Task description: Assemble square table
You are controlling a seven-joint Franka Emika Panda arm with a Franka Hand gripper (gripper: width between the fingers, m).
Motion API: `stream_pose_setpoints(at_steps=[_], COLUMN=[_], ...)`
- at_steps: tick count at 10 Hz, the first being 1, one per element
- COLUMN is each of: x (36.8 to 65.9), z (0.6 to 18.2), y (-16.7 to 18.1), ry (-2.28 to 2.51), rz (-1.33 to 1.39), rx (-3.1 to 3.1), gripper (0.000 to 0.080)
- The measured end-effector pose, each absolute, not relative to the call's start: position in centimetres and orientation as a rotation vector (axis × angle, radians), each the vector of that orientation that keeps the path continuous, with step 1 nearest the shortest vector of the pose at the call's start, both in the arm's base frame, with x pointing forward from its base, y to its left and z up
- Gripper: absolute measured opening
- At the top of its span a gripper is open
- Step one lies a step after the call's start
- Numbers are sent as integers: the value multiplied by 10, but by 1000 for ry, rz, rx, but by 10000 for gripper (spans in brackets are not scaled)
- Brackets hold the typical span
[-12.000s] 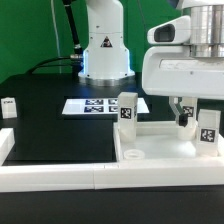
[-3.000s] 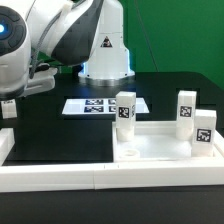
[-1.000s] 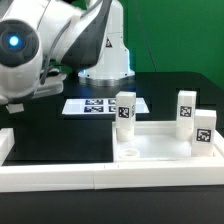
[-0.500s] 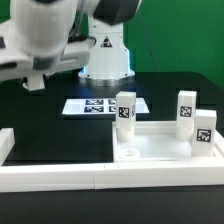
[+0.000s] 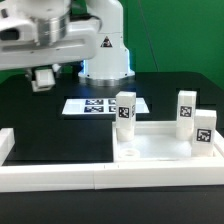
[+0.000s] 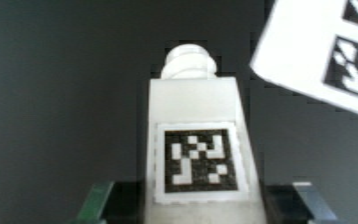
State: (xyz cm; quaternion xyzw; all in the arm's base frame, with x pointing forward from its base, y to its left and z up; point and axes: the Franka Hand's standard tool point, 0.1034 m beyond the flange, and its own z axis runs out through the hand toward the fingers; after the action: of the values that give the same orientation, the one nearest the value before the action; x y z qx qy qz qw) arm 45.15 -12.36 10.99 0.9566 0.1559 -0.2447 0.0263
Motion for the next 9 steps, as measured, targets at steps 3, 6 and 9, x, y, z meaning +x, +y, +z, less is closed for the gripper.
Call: stream_pose_setpoints(at_steps=[3, 6, 9], x=[520, 537, 541], z=[150, 157, 156], y=[-53, -52, -58], ry=[348, 357, 380], rz=[-456, -96, 184], rx=[3026, 3053, 3028], gripper=[290, 290, 290])
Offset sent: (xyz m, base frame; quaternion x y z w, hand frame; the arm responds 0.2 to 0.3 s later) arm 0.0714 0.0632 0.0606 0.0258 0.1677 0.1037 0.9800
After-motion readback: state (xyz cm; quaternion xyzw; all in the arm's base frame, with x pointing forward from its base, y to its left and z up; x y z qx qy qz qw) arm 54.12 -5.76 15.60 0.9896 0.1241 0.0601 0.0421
